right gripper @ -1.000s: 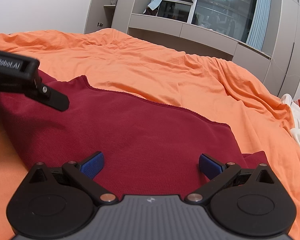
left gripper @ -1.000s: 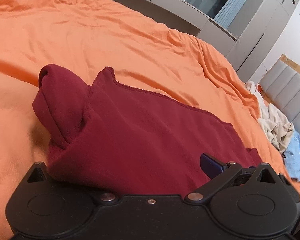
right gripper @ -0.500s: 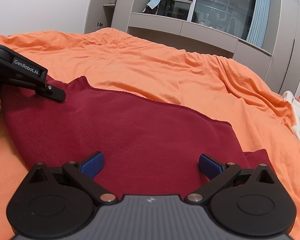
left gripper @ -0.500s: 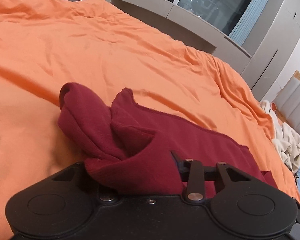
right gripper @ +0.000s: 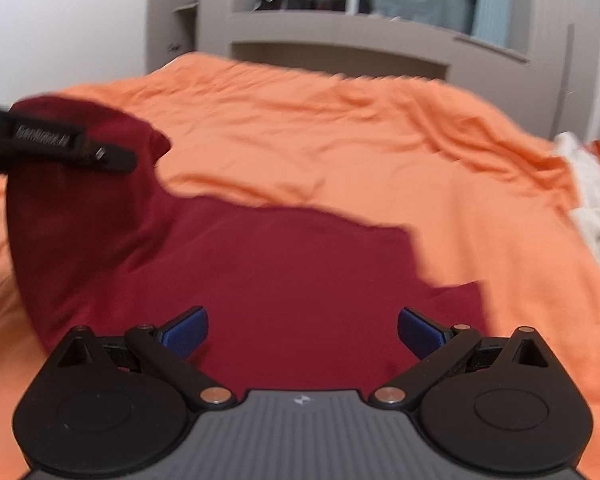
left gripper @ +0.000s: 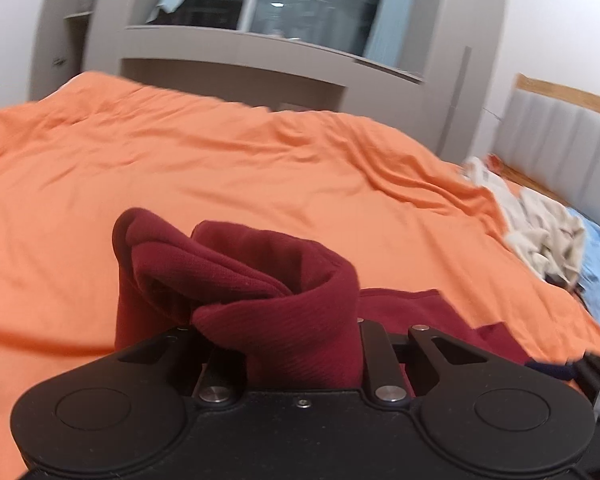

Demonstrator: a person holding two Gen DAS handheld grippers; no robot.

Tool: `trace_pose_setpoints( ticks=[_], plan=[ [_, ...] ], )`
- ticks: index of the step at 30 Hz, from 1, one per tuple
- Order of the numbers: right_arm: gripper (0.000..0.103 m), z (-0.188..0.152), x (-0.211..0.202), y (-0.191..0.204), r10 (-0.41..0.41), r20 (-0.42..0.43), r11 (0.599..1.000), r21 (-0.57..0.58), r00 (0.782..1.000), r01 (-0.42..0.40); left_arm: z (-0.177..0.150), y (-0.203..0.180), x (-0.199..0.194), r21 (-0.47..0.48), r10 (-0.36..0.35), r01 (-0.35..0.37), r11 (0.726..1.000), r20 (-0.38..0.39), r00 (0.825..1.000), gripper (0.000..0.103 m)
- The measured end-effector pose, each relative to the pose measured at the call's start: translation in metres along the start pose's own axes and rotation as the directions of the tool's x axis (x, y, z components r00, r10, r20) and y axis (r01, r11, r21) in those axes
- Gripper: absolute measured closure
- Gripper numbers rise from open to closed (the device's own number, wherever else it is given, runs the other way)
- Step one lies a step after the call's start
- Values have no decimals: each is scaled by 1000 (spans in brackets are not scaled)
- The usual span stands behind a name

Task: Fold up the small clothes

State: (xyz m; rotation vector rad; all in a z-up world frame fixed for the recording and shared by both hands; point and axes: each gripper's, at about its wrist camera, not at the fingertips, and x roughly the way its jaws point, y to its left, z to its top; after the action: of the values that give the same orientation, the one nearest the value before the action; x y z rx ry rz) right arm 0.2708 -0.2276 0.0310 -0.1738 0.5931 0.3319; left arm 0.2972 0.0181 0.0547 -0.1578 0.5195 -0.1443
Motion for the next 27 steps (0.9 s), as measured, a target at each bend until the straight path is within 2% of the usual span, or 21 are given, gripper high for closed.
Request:
trace_pose_setpoints(
  ticks=[5,12,19,22,25,27],
  plan=[
    [0,8,-23,-57,-105,59,988,118,993,97,6,-44,11,85,-42,43,995,-15,999,87],
    [0,7,-35,-123,-139,50,940,322,989,116,-2,-113,27,208,-112,122,970,-59,992,87],
    [0,2,-44,-151,-141,48,914,390,989,111,-32,-167,40,319,-165,207,925,-154,974,87],
    [0,1,-46,-156,-145,51,907,406,988,112,-49,-179,42,378,-169,237,895,-205,964,86],
    [0,1,-47,-159,-142,51,900,423,989,108,-63,-186,42,425,-158,250,870,-239,958,81],
    [0,0,-47,-160,-139,48,897,429,989,105,-68,-187,41,432,-164,264,862,-256,953,74]
  ],
)
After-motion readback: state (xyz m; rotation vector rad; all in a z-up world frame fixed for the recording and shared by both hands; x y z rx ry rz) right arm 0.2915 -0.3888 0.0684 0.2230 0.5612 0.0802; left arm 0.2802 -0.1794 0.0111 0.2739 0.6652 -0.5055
